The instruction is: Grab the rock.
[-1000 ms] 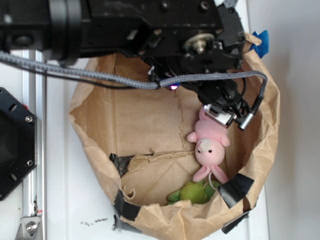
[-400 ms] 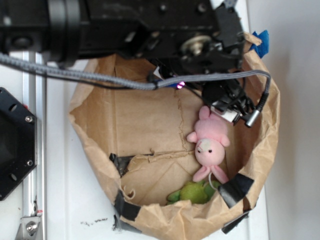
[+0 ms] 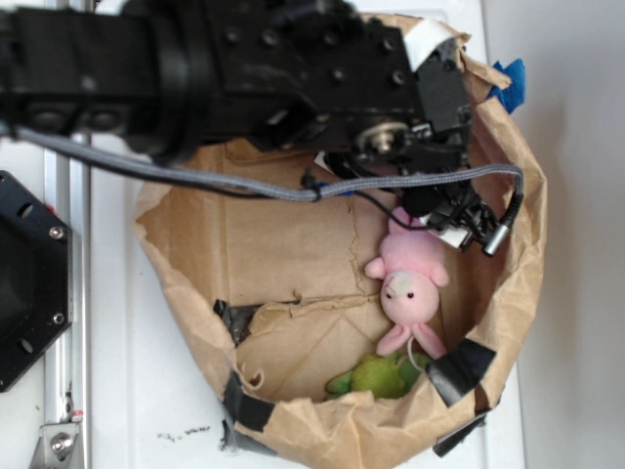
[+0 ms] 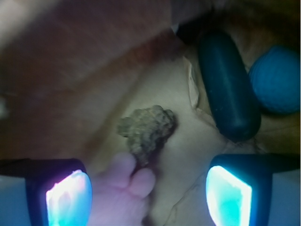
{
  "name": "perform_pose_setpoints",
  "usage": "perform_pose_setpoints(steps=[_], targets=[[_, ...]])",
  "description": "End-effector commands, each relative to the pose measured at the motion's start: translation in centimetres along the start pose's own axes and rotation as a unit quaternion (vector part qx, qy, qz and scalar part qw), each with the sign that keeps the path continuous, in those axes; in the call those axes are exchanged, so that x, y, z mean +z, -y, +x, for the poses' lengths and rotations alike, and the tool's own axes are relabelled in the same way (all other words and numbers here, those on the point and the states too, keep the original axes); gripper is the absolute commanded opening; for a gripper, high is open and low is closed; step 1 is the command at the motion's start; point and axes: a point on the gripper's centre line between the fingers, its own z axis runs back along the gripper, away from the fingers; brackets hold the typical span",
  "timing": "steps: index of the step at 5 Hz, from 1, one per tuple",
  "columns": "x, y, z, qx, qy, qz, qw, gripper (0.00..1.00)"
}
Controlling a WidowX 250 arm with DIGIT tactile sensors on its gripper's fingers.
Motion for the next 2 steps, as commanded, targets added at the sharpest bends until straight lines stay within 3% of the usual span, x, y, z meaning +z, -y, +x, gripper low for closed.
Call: perform_pose_setpoints(steps=[1, 2], targets=[[0.6, 0.7, 1.2, -0.018, 0.0, 0.006, 1.0, 1.0], [-0.4, 0.5, 0.7, -0.018, -0.001, 0.021, 1.0, 1.0]])
